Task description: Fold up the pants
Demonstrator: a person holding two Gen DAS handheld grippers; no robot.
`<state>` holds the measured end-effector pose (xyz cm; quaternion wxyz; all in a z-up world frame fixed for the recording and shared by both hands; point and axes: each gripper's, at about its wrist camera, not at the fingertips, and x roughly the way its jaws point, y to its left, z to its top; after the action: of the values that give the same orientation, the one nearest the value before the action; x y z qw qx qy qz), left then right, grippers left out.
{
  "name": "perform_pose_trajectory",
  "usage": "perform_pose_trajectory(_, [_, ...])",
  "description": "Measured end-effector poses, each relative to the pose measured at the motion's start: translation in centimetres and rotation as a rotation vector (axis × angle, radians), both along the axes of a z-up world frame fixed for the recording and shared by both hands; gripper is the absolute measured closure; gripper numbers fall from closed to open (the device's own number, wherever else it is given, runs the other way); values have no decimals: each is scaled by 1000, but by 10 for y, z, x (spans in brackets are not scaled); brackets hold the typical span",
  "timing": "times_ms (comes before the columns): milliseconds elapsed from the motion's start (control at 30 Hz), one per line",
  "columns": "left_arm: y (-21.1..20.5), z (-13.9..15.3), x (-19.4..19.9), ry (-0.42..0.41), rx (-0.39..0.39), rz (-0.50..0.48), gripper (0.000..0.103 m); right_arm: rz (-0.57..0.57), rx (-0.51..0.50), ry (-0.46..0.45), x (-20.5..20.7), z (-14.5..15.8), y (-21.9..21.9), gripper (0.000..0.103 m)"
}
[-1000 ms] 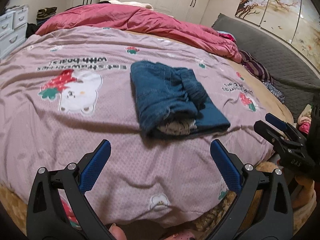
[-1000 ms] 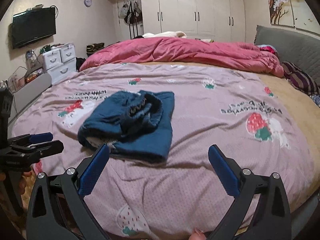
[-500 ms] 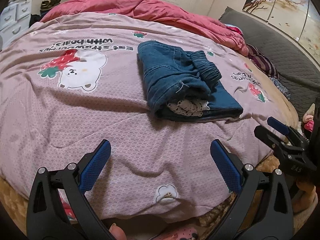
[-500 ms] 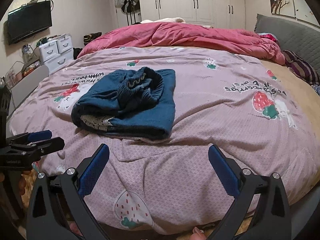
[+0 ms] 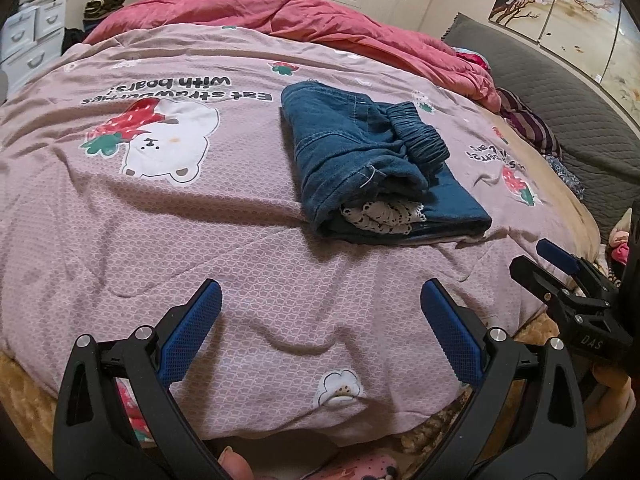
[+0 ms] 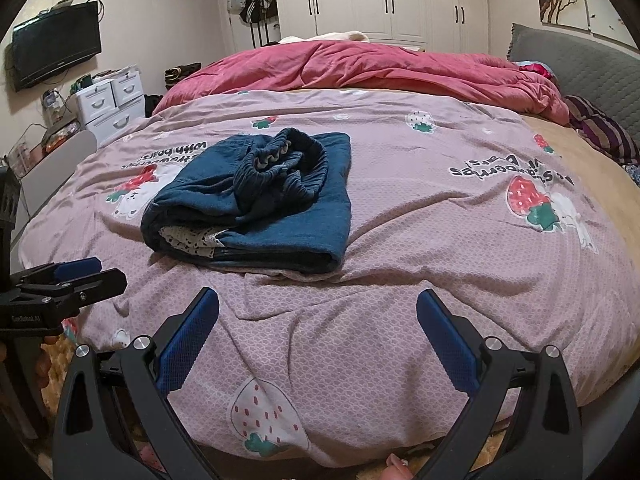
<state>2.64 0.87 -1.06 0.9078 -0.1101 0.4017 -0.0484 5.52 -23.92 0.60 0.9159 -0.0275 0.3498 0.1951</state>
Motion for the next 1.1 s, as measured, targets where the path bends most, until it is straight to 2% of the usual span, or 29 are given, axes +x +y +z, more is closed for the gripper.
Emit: perform_pose_trajectory(1100, [-1, 4, -2, -2, 24, 11, 10, -6, -3, -2, -2, 1, -1, 4])
